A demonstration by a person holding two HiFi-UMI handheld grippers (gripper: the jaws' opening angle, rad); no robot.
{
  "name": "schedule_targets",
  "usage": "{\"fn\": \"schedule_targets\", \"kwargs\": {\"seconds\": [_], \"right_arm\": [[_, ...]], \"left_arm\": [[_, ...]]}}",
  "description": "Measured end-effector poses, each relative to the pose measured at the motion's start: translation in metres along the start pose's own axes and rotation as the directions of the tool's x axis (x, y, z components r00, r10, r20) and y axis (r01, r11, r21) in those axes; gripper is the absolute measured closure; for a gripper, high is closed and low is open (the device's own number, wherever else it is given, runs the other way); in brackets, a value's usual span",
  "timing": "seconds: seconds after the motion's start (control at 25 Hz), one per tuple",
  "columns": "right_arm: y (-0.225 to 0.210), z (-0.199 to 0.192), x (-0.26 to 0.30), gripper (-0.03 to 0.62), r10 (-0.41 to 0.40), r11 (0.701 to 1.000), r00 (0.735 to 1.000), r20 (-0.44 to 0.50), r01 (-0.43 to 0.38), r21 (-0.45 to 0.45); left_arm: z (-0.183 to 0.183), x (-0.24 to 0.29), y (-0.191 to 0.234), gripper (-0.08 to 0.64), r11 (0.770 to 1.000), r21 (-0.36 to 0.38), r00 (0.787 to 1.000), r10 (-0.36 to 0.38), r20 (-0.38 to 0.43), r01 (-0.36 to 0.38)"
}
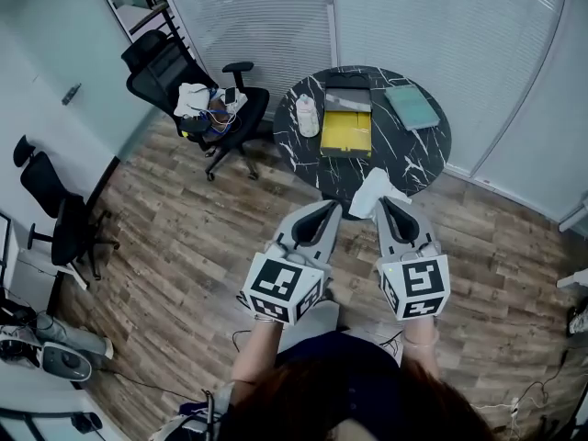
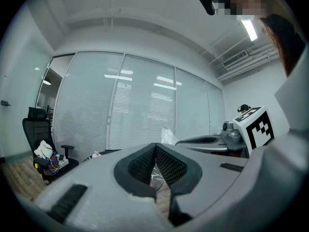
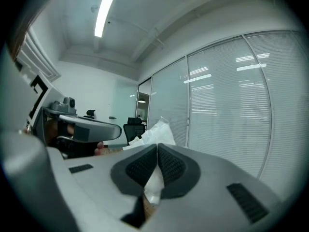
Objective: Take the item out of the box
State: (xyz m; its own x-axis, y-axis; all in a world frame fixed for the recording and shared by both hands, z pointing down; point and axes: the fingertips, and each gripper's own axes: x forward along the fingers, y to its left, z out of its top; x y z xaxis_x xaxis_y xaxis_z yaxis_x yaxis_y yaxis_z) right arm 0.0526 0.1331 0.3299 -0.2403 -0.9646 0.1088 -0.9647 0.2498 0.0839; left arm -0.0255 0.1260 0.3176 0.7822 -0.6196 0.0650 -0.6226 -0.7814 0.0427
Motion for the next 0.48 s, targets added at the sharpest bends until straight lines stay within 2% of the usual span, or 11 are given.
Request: {"fn": "schedule_targets", "kwargs": {"seconds": [0.48], "right_arm": [[0.006, 0.004, 0.036, 0.568, 0.016, 1.0, 1.0, -0.006, -0.016, -0.006]], "left_arm": [[0.004, 0.011, 0.027, 0.534, 1.0, -0.002, 1.0, -0.018, -0.003, 0.018]]}}
